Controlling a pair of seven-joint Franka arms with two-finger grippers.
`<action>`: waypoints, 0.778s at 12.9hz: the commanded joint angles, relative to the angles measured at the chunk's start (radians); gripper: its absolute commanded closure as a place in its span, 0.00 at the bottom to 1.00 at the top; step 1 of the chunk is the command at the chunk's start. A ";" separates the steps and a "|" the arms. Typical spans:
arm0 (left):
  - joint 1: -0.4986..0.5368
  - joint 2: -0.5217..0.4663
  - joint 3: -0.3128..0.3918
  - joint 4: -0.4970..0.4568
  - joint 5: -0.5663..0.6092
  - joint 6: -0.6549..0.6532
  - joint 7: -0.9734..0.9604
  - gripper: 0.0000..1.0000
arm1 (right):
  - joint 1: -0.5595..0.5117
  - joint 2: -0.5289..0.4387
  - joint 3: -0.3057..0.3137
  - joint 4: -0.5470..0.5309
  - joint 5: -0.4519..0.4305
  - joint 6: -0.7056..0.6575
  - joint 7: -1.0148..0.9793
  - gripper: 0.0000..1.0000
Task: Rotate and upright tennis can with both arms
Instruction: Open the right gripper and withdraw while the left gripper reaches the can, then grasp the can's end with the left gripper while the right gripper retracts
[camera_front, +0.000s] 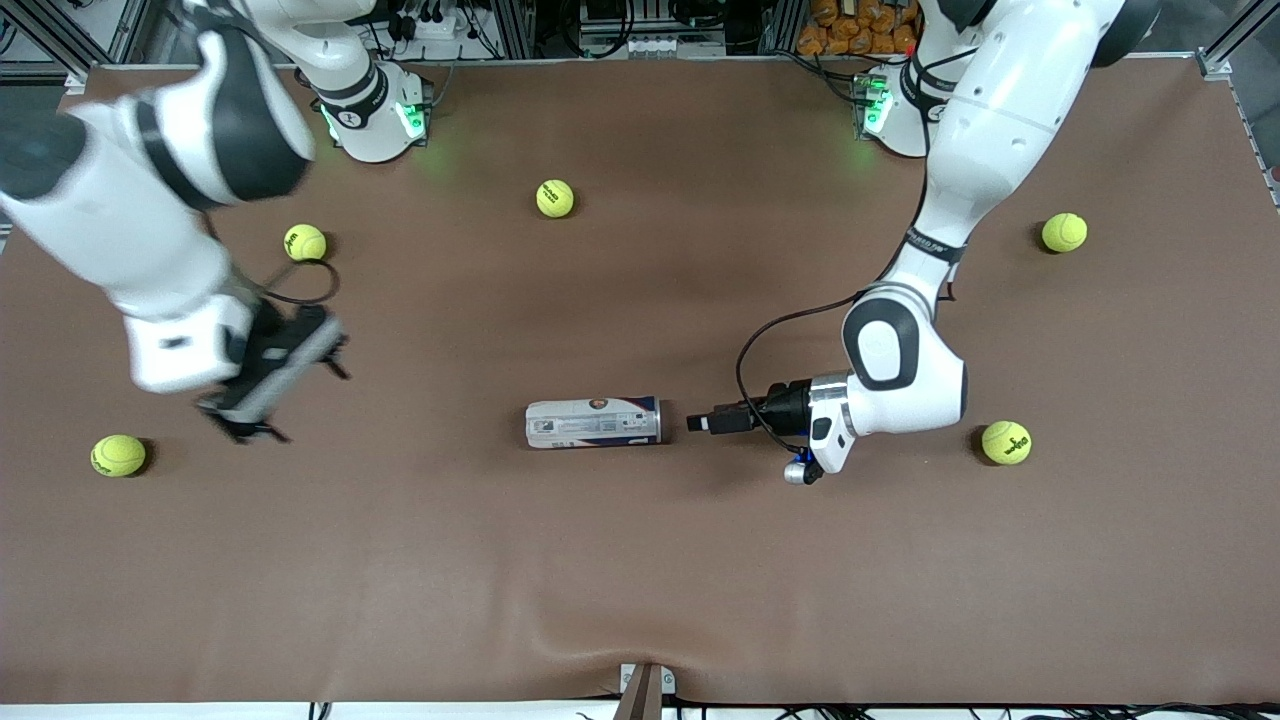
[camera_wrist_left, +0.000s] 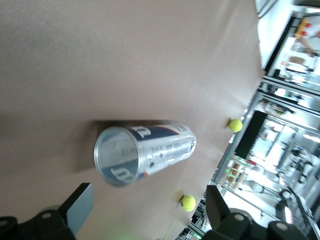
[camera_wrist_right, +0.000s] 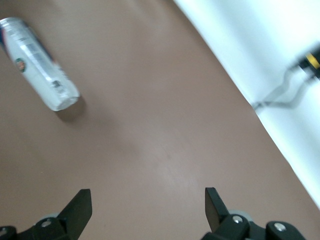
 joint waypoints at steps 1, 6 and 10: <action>-0.009 0.090 -0.002 0.054 -0.157 0.005 0.182 0.00 | -0.034 -0.102 -0.029 -0.040 -0.004 -0.106 0.166 0.00; -0.083 0.144 -0.002 0.088 -0.343 0.005 0.224 0.00 | -0.043 -0.153 -0.135 0.033 -0.004 -0.404 0.447 0.00; -0.106 0.187 -0.002 0.131 -0.379 0.005 0.225 0.06 | -0.045 -0.153 -0.166 0.101 0.004 -0.551 0.634 0.00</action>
